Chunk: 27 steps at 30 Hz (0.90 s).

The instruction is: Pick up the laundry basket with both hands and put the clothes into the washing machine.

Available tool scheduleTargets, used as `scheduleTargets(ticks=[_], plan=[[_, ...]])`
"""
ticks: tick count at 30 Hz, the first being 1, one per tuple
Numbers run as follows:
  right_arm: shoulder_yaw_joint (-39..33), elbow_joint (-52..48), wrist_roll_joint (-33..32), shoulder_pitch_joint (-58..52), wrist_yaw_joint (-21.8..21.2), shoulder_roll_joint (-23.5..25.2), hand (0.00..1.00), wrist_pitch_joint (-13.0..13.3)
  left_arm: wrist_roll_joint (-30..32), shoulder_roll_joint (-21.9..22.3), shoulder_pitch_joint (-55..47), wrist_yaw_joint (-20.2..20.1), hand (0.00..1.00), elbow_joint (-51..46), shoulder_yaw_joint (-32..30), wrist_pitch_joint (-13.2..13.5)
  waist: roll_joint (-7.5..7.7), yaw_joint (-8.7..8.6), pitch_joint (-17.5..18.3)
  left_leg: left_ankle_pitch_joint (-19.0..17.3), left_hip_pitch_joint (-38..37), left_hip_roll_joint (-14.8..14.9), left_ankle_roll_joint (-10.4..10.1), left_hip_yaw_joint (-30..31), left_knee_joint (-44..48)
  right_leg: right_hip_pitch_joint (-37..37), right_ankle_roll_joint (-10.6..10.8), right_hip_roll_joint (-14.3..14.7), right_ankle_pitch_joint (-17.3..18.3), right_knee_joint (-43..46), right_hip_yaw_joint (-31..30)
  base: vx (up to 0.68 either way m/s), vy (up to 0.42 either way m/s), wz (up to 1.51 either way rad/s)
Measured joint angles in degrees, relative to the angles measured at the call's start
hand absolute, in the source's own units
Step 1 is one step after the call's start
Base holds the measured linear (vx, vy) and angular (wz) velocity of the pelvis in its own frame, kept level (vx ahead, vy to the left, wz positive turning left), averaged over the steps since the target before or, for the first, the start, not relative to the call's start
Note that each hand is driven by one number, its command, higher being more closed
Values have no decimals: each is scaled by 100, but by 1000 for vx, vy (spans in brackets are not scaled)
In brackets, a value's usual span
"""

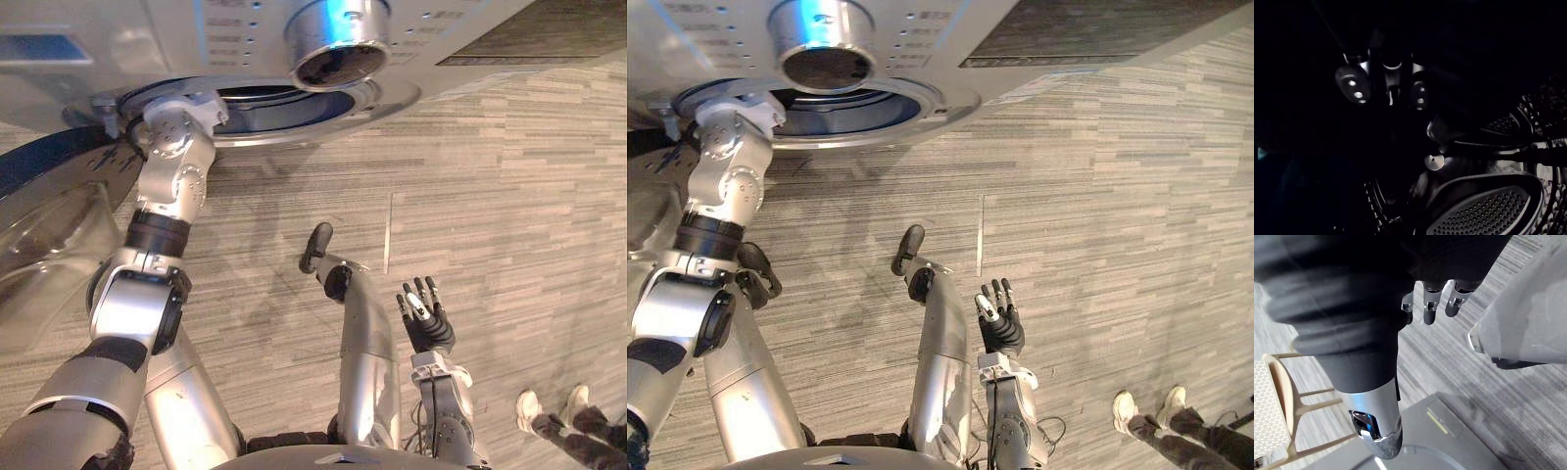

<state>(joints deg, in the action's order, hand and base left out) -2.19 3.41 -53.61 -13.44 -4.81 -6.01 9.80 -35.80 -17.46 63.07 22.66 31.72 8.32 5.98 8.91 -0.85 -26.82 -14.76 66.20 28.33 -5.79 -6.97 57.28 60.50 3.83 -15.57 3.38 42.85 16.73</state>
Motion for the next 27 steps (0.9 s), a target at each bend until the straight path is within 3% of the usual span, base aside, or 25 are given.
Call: scheduleTargets(ticks=[4, 5, 7, 9, 11, 15, 21, 24, 27], plan=[[-119, -6, -7, 1, 2, -44, 0, -1, -422, 135, 490, -3, 100, 444, 394, 203, 3, 1, 2, -2, 138, 40, 84, -48, 101, 5, 39, 84, -264, -305, -31, -89, 75, -13], [-121, -10, -7, 5, 2, -44, 0, -3, -556, 185, 755, -4, 0, 573, 504, 200, 7, -38, 4, -36, 174, 86, 138, -107, 162, 4, 46, 126, -390, -460, -57, -103, 122, -36], [-119, -14, -8, 9, 2, -39, 0, -7, -750, 199, 1202, -56, 0, 642, 559, 227, 11, -144, 7, -112, 215, 172, 211, -204, 262, 5, 100, 217, -567, -718, -129, -108, 137, -47], [-128, 41, -8, 7, 22, -36, 0, -8, -1060, 125, 1315, -65, 0, 748, 535, 429, 15, -303, 9, -292, 268, 355, 272, -352, 440, -3, 175, 379, -845, -1122, -214, -97, 149, -63], [-129, 57, -7, 2, 43, -10, 0, -9, -1497, 93, 1441, -79, 0, 734, 464, 678, 17, -385, 8, -405, 295, 472, 354, -443, 583, -44, 178, 406, -1070, -1367, -191, -72, 146, -55], [-130, 86, -5, -8, 48, 17, 0, -9, -1709, 107, 1380, 42, 0, 463, 340, 912, 21, -458, 6, -590, 383, 583, 451, -542, 800, -50, 217, 483, -1344, -1640, -229, -70, 102, -27], [-118, 74, -1, -5, 36, 110, 0, -8, -1455, 100, 850, 107, 0, -60, -171, 1023, 21, -621, 7, -650, 384, 594, 432, -457, 873, -54, 233, 473, -1315, -1487, -226, -42, 19, -2], [-69, 81, 0, -5, 32, 110, 0, -8, -1207, 217, 387, -24, 0, -189, -517, 1050, 21, -625, 19, -608, 341, 504, 370, -335, 807, -53, 204, 376, -1095, -1173, -159, -24, -42, 25], [81, 137, 2, 38, 4, 109, 0, -9, -925, 303, -676, -204, 0, 44, -950, 1008, 21, -523, 86, -486, 264, 396, 289, -245, 635, -52, 161, 272, -837, -882, -61, -18, -96, 30]])
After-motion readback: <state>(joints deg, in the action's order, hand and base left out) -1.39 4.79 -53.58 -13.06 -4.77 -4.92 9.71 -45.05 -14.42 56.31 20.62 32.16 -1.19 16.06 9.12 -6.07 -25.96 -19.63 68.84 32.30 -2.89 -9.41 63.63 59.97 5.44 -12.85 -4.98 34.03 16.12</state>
